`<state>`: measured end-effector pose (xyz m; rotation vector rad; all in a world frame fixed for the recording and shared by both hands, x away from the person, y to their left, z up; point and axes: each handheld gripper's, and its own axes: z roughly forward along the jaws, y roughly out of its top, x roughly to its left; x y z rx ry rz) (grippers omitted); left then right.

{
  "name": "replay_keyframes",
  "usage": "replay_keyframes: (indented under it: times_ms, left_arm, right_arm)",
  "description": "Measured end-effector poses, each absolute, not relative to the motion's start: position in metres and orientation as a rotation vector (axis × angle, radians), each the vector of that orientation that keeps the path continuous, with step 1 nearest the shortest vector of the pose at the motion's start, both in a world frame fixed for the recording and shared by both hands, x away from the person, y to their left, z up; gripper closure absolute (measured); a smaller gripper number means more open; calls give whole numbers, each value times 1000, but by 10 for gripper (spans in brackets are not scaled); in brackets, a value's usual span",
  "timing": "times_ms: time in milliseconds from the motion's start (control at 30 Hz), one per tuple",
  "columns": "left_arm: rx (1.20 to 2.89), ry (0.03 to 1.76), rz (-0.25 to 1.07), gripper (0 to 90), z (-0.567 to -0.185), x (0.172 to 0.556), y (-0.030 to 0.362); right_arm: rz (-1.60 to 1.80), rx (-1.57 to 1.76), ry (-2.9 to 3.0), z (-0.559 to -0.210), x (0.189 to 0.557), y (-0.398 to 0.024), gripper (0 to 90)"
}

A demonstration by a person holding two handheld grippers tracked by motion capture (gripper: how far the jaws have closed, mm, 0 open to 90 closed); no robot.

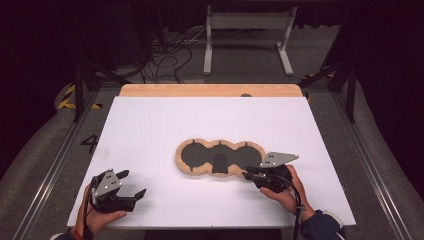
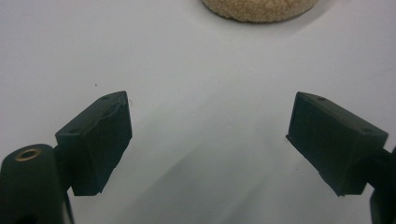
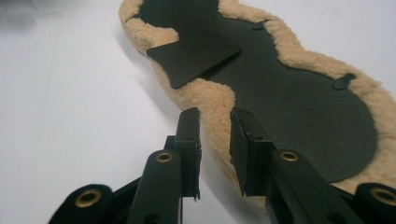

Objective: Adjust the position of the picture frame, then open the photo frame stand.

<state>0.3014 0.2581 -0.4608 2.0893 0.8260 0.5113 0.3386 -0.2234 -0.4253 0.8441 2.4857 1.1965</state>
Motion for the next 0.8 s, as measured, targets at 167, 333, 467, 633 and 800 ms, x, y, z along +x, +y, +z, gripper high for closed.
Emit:
replay_keyframes:
  times_ms: [167,333,467,633,800]
  left_arm:
    - [2097,816,510,141,-462,301,257]
    - [2098,819,509,141,-462,302,255]
    - [2109,816,504,140,-463,302,254]
    - [2106,812,506,141,-463,302,254]
    - [2119,814,506,141,-463,303,251]
  right_arm:
    - [1206,864,2511,-428,340,-219,746]
    - [1196,883,2528,-431,341,-211,744]
    - [1218,931,2545,-433,348,-204,721]
    - [1230,986,2620,-436,355,-198,683]
    - [1257,1061,2674,-443,364,-189,643]
